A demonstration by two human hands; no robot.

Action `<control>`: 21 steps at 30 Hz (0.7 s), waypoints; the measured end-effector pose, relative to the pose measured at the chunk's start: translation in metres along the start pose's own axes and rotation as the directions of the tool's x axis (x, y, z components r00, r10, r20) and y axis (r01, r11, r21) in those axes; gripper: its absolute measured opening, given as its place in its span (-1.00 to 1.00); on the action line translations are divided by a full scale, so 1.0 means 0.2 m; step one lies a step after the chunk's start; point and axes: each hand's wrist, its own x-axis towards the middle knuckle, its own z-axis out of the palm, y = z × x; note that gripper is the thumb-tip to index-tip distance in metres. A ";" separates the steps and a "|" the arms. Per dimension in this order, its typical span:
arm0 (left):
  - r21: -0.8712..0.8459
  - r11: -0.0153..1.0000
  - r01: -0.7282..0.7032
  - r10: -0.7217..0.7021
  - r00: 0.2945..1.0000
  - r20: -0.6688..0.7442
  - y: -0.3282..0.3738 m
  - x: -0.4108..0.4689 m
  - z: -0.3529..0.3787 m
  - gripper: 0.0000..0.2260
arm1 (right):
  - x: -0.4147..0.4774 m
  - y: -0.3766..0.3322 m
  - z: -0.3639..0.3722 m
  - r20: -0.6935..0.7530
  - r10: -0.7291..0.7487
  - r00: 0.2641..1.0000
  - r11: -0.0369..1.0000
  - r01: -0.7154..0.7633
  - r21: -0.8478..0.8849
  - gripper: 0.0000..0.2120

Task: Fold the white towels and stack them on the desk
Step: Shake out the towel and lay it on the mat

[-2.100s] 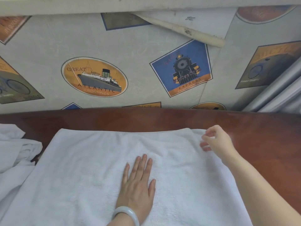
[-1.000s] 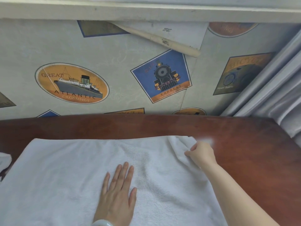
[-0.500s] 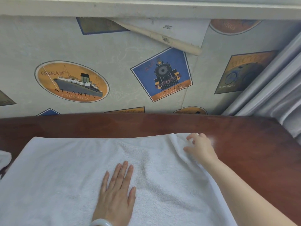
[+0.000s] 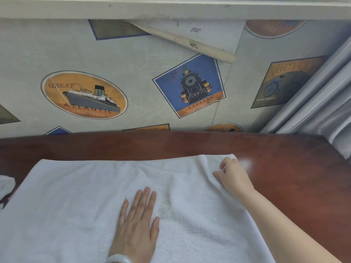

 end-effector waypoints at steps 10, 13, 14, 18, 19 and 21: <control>0.001 1.000 -0.002 0.002 1.000 -0.001 0.00 0.00 0.00 -0.42 | 0.03 0.03 -0.10 -0.137 0.063 0.989 0.980 -0.036 0.193 -0.85; 0.009 1.000 0.000 0.000 1.000 0.005 0.00 0.00 -0.01 -0.42 | 0.09 0.10 -0.14 -0.242 0.156 0.958 0.965 -0.095 0.246 -0.86; 0.018 1.000 -0.002 0.002 1.000 0.010 0.00 0.00 -0.01 -0.43 | 0.11 0.12 -0.14 -0.262 0.167 0.951 0.963 -0.100 0.250 -0.85; 0.033 0.999 0.001 -0.002 1.000 0.016 -0.01 0.00 0.00 -0.44 | 0.16 0.17 -0.09 -0.234 0.166 0.958 0.982 -0.138 0.131 -0.85; 0.033 0.999 0.004 -0.004 1.000 0.016 -0.01 0.00 0.00 -0.45 | 0.16 0.16 -0.08 -0.227 0.188 0.955 0.980 -0.167 0.110 -0.85; 0.028 1.000 0.003 -0.004 1.000 0.015 0.00 0.00 0.00 -0.45 | 0.19 0.15 -0.07 -0.200 0.211 0.957 0.976 -0.197 0.089 -0.82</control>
